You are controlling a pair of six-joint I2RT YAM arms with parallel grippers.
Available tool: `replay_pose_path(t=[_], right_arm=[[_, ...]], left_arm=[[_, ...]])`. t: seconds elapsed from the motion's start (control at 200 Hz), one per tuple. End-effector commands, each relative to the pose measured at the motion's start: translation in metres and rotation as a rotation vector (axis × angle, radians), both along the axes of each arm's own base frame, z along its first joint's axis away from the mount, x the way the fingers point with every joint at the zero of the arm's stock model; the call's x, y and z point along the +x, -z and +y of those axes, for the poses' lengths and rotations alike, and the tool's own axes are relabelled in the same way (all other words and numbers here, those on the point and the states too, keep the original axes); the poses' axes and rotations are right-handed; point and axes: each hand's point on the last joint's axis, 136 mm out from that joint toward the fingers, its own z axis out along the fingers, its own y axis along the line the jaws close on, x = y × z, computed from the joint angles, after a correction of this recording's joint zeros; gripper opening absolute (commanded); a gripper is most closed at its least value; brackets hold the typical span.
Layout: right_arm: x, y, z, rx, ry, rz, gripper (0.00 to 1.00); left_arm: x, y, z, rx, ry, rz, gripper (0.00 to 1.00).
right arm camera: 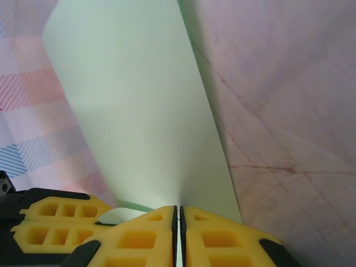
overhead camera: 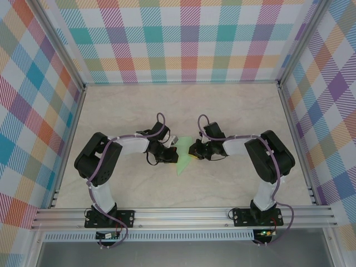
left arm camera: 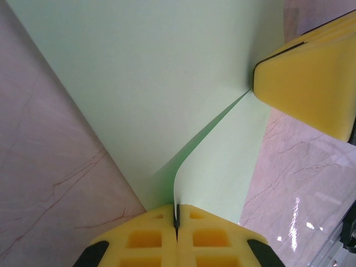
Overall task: Fold a paper plane with a square sheet of paper (pick it up from the middle)
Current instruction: Third fold the triangle at the center of the table.
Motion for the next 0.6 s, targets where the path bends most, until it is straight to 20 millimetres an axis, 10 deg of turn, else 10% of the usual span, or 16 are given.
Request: replay_pose_path(t=[0.0,0.4,0.595], right_arm=[[-0.003,0.022,-0.012,-0.074,0.026,0.027,0.13],[0.009,-0.044,-0.005,0.023,-0.043,-0.097,0.16],[0.007,-0.039,0.005,0.061,-0.084,-0.057,0.15]], left_arm=[[-0.016,0.033,0.024,0.121,-0.007,0.063,0.05],[-0.017,0.033,0.025,0.124,-0.004,0.061,0.05],[-0.015,0.031,0.023,0.121,-0.006,0.056,0.05]])
